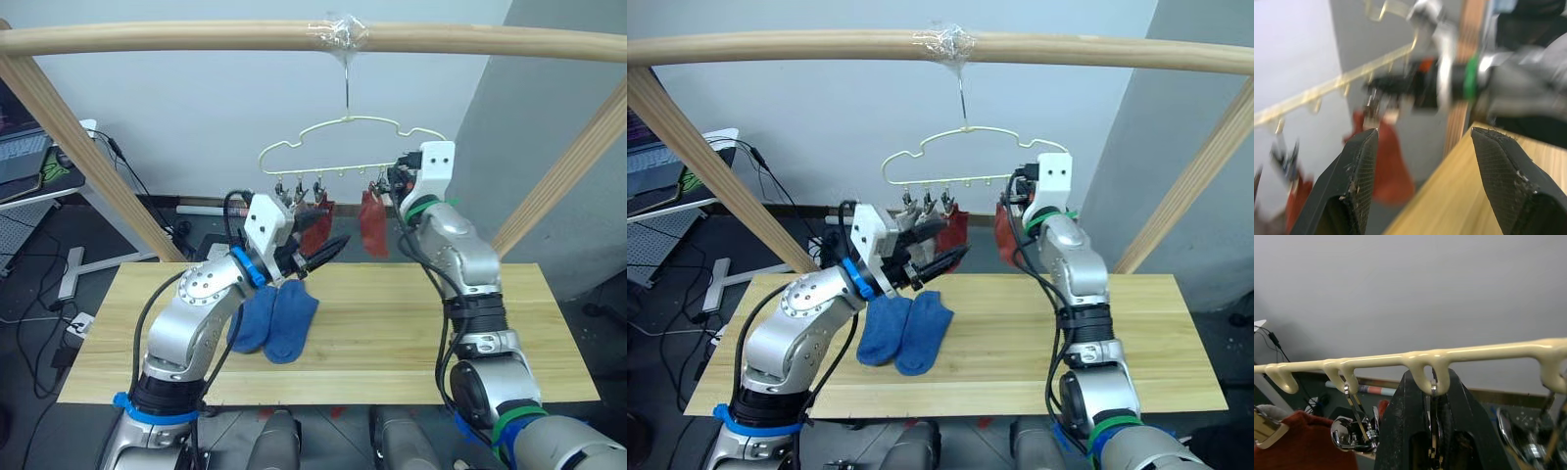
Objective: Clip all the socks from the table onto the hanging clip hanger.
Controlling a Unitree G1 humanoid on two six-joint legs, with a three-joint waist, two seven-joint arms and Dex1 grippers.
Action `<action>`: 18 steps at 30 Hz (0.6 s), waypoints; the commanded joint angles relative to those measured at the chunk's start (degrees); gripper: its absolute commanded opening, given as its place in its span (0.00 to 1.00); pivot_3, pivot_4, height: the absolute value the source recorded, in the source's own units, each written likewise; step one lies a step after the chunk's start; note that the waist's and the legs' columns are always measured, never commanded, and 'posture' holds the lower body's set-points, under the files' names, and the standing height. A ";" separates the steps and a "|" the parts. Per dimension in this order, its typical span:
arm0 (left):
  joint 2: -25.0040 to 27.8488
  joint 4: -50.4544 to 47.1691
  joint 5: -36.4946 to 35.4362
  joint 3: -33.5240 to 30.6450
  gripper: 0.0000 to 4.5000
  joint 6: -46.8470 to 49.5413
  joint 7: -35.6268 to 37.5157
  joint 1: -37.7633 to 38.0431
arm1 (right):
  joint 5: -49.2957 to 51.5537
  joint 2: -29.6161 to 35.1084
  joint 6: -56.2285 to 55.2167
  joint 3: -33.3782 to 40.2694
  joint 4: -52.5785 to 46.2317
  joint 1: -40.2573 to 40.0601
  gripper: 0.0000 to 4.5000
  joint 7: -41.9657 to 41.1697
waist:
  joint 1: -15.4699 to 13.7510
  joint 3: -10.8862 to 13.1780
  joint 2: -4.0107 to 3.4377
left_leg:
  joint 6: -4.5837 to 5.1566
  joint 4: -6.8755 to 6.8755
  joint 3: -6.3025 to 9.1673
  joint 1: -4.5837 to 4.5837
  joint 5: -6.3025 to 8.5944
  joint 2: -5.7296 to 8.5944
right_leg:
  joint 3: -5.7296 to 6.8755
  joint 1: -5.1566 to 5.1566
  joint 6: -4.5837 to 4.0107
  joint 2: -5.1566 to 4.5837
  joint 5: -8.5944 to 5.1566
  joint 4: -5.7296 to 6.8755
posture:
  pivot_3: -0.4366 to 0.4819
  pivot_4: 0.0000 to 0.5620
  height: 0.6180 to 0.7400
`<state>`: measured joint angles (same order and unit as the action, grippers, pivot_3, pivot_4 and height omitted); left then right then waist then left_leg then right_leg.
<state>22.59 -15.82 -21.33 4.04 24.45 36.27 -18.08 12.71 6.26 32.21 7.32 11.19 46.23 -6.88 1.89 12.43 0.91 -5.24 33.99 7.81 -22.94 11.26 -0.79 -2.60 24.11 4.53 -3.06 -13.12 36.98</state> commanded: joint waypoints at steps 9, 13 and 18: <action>-2.79 25.39 9.34 -3.40 0.88 -6.28 -9.08 6.19 | 3.70 6.30 12.14 0.29 -7.31 0.28 0.00 -4.82 | -0.38 0.02 0.01 | 0.00 0.03 0.03 -0.04 0.00 0.01 | 0.02 0.00 0.03 -0.02 -0.22 -0.01 | 0.51 0.37 1.00; -7.73 31.00 11.13 -2.22 0.99 -9.62 -10.07 2.17 | 3.78 6.08 13.02 0.39 -8.09 0.19 0.00 -4.27 | -0.40 0.02 0.03 | -0.01 0.06 0.02 -0.07 0.00 0.05 | 0.02 -0.02 0.27 -0.05 -0.08 -0.04 | 0.49 0.37 1.00; -8.92 37.32 15.14 1.10 0.99 -11.61 -10.03 -0.75 | 3.96 6.05 14.03 0.47 -9.06 -0.22 0.00 -3.84 | 0.01 0.01 0.02 | -0.01 0.02 0.02 -0.03 0.00 0.03 | 0.03 0.00 0.35 -0.03 -0.02 -0.01 | 0.46 0.34 1.00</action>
<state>13.53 20.07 -7.45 4.68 13.73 26.40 -18.82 16.59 11.87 45.70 7.14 3.94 46.14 -11.22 1.90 12.44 0.93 -5.24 34.01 7.83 -22.97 11.26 -0.76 -2.57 24.11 4.88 -3.09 -13.14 36.96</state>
